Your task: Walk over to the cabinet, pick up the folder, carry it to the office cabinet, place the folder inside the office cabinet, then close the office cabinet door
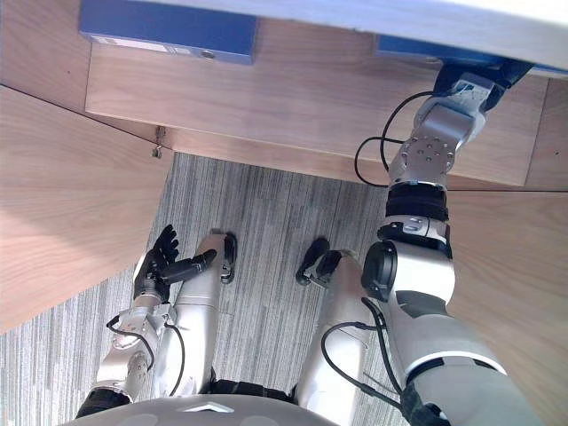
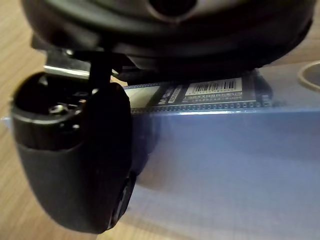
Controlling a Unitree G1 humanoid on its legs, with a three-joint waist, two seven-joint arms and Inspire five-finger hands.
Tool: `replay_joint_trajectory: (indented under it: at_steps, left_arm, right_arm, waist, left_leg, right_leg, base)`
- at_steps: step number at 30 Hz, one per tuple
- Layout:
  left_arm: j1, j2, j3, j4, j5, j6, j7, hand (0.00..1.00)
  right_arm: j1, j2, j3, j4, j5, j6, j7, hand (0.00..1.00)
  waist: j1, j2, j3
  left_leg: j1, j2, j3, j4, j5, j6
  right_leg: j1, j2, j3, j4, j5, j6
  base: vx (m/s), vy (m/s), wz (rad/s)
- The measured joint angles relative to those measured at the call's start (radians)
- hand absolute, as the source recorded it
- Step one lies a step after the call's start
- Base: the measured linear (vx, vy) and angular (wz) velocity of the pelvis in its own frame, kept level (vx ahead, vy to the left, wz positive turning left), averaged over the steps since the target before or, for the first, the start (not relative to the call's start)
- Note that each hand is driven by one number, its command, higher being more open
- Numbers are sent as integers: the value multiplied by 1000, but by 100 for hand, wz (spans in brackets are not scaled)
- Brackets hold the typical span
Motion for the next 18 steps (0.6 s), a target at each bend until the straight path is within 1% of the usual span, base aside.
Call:
replay_joint_trajectory:
  at_steps: [1, 7, 9, 13, 18]
  left_arm:
    - [0, 0, 0, -21, 1, -4, 1, 100]
    - [0, 2, -1, -21, 1, -4, 2, 100]
    - [0, 11, -7, -22, 5, -4, 0, 100]
    - [0, 35, -37, -45, 9, -4, -4, 100]
    - [0, 37, -54, -51, 33, -6, -17, 100]
  right_arm:
    - [-2, -2, -2, 11, 7, 7, -1, 0]
    - [5, -2, -25, 8, 8, 10, -1, 0]
    - [27, -2, -60, -18, 30, 9, -1, 0]
    - [58, -16, -66, -48, 28, 16, 4, 0]
    - [76, -46, -86, -49, 37, 17, 4, 0]
  waist:
    - [-1, 3, 2]
    - [-2, 5, 2]
    - [0, 5, 2]
    - [2, 5, 2]
    - [25, 6, 2]
  left_leg:
    - [-18, 1, 4, 14, 0, 0]
    - [-23, 1, 6, 20, 0, 0]
    - [-24, 1, 12, 26, 0, 1]
    - [-39, 3, 19, 40, -1, 2]
    - [-50, 3, 20, 56, -1, 6]
  right_leg:
    - [-23, -5, 3, 16, 0, 0]
    - [-26, -6, 5, 20, 0, 0]
    - [-32, -8, 11, 28, 0, 0]
    - [-49, -8, 20, 39, 0, 0]
    - [-58, -11, 22, 49, 0, 0]
  base:
    - [-12, -9, -4]
    - [-3, -1, -1]
    - [-6, 4, -2]
    - [-17, 5, -2]
    - [-17, 5, 1]
